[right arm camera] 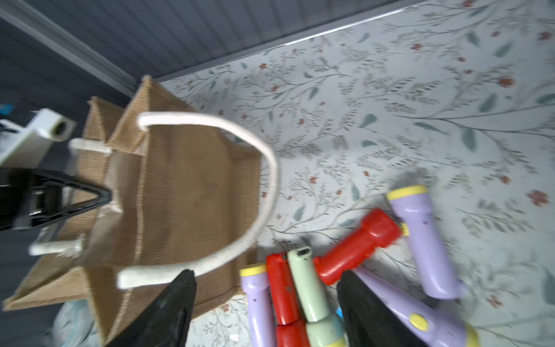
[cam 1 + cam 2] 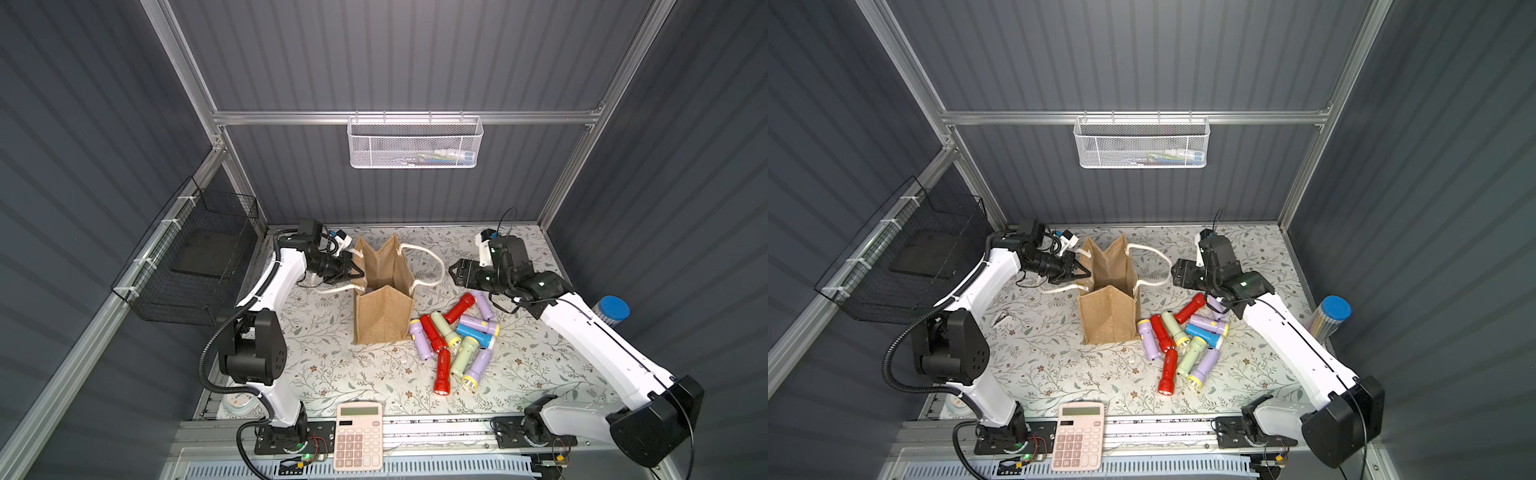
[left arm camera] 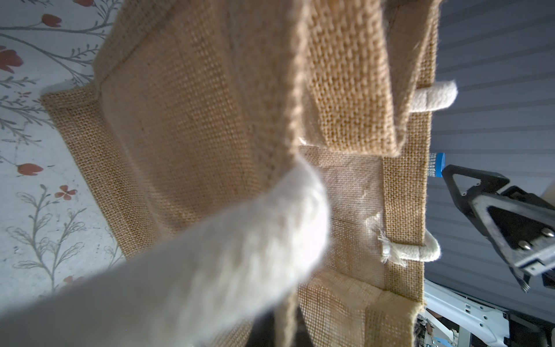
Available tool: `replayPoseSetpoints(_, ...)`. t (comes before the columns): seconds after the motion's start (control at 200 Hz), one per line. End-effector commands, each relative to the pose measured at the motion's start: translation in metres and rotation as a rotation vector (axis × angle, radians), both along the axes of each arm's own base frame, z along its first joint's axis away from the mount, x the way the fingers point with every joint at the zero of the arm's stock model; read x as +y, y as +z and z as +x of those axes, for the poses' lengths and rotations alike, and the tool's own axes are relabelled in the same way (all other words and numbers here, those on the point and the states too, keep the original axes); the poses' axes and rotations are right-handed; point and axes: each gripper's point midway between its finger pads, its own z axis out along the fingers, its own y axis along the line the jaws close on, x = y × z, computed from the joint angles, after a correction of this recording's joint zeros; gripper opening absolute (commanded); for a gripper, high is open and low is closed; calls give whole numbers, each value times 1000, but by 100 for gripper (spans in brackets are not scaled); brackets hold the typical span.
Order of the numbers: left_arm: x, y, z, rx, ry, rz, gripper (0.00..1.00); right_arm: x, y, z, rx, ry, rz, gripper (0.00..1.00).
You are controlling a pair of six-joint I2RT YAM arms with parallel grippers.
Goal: Put the flashlights into the tote bags
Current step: Pick up the flashlight from the center of the board.
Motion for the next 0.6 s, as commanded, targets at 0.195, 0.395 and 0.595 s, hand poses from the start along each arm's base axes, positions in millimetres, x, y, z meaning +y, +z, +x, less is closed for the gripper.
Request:
replayPoseSetpoints(0.195,2,-3,1,-1,-4,16,0,-87,-42,-14,8,-216,-173,88)
replayPoseSetpoints(0.395,4,-11,2,20,0,33,0,-106,-50,-17,-16,-312,-111,99)
replayPoseSetpoints(0.595,4,-16,3,28,0,41,0,-117,-64,-19,59,-358,-2,99)
